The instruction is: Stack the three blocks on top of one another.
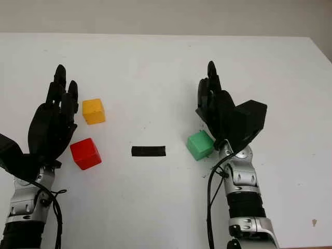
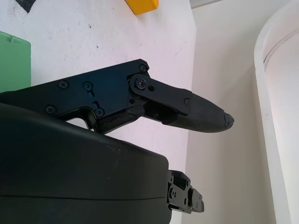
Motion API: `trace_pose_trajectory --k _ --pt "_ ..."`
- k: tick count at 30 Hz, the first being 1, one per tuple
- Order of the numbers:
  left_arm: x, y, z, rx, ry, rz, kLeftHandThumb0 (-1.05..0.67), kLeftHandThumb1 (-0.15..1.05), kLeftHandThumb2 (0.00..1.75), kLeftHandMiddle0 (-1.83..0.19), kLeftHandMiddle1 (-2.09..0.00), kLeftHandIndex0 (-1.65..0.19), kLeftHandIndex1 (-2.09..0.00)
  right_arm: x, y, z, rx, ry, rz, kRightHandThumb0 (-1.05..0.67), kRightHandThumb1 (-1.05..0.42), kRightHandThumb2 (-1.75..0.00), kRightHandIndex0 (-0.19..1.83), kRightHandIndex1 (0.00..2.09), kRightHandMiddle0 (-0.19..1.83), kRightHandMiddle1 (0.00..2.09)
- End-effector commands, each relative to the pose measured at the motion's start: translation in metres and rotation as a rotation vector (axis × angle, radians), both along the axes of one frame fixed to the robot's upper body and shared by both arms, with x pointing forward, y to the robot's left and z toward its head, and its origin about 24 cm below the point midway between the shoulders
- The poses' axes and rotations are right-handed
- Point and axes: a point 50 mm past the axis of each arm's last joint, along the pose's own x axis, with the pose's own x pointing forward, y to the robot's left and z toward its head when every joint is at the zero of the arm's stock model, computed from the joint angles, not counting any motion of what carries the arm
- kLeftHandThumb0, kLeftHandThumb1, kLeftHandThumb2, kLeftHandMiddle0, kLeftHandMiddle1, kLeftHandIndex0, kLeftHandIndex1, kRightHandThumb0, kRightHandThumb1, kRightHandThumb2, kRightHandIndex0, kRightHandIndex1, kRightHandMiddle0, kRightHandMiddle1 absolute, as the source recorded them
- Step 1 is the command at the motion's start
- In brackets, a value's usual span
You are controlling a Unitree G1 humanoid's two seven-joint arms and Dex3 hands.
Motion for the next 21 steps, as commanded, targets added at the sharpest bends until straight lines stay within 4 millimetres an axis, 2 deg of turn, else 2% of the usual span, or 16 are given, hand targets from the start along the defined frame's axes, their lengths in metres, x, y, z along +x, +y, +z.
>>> trace_pose_trajectory --k 1,9,13,15,16,17,18,21 --pt "0.001 0.002 0.005 -0.004 -0.021 0.006 -0.74 1.05 0.59 0.19 0.0 0.19 0.0 0.0 -0.003 0.008 -0.013 -0.032 -0.011 -0.7 -1.05 -0.74 -0.19 0.0 -0.19 0.0" --pt "0.009 0.001 0.005 0.013 -0.012 -0.011 -0.74 1.05 0.6 0.19 0.0 0.19 0.0 0.001 -0.006 0.007 -0.007 -0.033 -0.028 -0.7 -1.05 -0.74 -0.19 0.0 -0.19 0.0" --pt "0.006 0.005 0.015 0.062 -0.048 0.061 -0.73 1.05 0.55 0.19 0.0 0.19 0.0 0.001 -0.011 0.01 0.001 -0.042 -0.031 -0.69 -1.05 -0.72 -0.19 0.0 -0.19 0.0" --pt "0.001 0.009 0.026 0.17 -0.072 0.158 -0.76 1.05 0.46 0.07 -0.06 0.13 -0.03 0.001 -0.013 0.013 -0.006 -0.054 -0.033 -0.7 -1.05 -0.72 -0.19 0.0 -0.19 0.0" --pt "-0.005 0.012 0.036 0.293 -0.095 0.23 -0.76 1.05 0.44 0.03 -0.08 0.11 -0.05 0.001 -0.014 0.014 -0.008 -0.058 -0.031 -0.7 -1.05 -0.71 -0.19 0.0 -0.19 0.0" --pt "-0.012 0.014 0.046 0.419 -0.119 0.298 -0.71 1.05 0.36 -0.14 -0.13 -0.08 -0.14 0.001 -0.015 0.015 -0.011 -0.061 -0.029 -0.7 -1.05 -0.71 -0.19 0.0 -0.19 0.0" --pt "-0.021 0.015 0.056 0.544 -0.136 0.351 -0.7 1.05 0.32 -0.21 -0.14 -0.17 -0.18 0.001 -0.015 0.017 -0.015 -0.066 -0.027 -0.71 -1.05 -0.71 -0.19 0.0 -0.19 0.0" --pt "-0.047 0.016 0.079 0.819 -0.141 0.431 -0.73 1.05 0.21 -0.26 -0.12 -0.32 -0.24 0.003 -0.016 0.021 -0.03 -0.084 -0.028 -0.73 -1.05 -0.71 -0.19 0.0 -0.19 0.0"
